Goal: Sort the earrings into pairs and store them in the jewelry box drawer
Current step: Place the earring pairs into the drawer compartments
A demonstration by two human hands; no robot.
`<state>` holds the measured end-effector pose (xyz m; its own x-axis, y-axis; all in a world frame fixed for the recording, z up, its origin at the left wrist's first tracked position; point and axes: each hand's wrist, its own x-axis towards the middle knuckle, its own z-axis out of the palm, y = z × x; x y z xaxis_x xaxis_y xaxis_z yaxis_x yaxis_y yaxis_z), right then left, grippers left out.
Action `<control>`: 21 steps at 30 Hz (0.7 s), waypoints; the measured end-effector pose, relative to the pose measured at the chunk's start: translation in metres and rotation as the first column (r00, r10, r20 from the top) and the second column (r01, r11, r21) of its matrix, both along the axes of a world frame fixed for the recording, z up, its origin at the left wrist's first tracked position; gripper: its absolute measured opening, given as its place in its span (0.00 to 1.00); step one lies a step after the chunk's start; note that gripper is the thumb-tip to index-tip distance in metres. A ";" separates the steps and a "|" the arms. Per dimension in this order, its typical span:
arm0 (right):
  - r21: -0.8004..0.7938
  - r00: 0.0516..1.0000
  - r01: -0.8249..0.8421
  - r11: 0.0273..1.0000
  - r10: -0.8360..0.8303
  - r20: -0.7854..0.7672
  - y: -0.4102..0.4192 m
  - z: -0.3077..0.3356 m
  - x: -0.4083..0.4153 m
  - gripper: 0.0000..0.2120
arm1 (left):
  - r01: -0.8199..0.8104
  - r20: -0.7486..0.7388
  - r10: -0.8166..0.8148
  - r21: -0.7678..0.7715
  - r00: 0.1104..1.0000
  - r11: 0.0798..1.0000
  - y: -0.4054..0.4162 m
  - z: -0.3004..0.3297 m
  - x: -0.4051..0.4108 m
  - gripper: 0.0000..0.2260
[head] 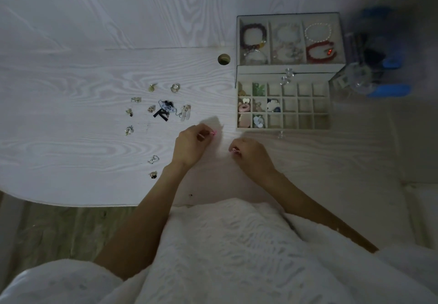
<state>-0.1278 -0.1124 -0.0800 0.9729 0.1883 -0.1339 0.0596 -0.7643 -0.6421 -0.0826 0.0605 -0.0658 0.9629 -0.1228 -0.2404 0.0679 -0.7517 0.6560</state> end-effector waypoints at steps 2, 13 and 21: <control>0.042 0.991 0.133 0.990 -0.134 0.020 -0.020 0.010 -0.006 0.03 | 0.069 0.041 -0.066 -0.079 0.997 0.994 -0.018 0.011 0.004 0.02; 0.269 0.768 0.627 0.731 -0.638 -0.054 -0.091 0.031 0.015 0.04 | 0.352 0.015 -0.352 -0.010 0.936 0.936 -0.130 0.022 0.041 0.09; 0.253 0.798 0.596 0.762 -0.598 -0.079 -0.091 0.029 0.035 0.06 | 0.433 0.191 -0.482 0.250 0.855 0.866 -0.123 0.016 0.033 0.09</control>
